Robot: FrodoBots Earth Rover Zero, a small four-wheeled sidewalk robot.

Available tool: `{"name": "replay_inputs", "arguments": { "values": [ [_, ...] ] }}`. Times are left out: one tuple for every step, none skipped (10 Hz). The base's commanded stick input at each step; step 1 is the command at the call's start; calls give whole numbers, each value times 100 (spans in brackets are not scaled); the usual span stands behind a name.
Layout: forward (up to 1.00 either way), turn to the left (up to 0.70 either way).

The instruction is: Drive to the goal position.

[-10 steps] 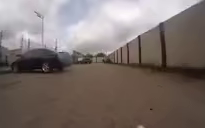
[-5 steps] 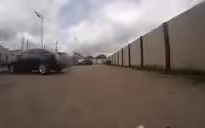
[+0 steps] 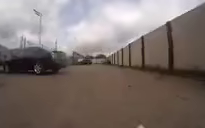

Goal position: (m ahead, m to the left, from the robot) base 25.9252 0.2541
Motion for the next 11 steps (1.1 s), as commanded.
{"name": "replay_inputs", "arguments": {
  "values": [
    [70, 0],
    [70, 0],
    [70, 0],
    [70, 0],
    [70, 0],
    [70, 0],
    [70, 0],
    [70, 0],
    [70, 0],
    [70, 0],
    [70, 0]
  ]
}}
